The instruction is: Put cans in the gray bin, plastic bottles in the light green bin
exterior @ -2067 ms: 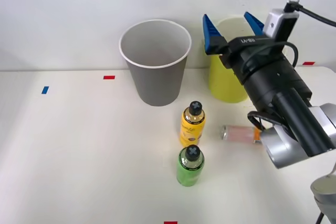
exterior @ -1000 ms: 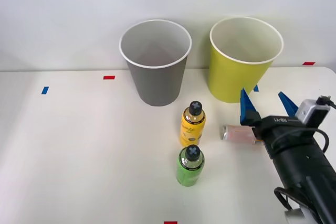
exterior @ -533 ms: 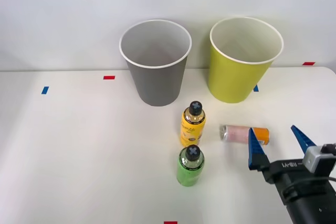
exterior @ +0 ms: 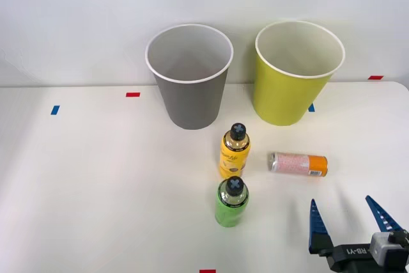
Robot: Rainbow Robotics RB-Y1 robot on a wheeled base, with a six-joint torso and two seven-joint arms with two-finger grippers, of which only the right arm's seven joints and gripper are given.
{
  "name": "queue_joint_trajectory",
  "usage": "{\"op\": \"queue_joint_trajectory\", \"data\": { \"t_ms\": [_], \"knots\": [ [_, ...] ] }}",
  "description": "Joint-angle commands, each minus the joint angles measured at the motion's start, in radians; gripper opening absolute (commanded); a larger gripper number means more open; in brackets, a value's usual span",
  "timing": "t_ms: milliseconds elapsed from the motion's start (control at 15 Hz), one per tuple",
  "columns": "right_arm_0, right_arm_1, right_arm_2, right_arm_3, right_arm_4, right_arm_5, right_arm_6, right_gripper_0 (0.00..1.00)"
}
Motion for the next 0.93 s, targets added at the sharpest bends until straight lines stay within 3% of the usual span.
{"op": "queue_joint_trajectory", "data": {
  "t_ms": [67,400,933],
  "knots": [
    [0.055,0.000,0.022,0.002,-0.005,-0.030,0.024,1.00],
    [0.158,0.014,0.068,0.008,-0.011,-0.163,0.056,1.00],
    [0.150,0.028,0.059,0.232,-0.094,-0.459,0.111,1.00]
  ]
}}
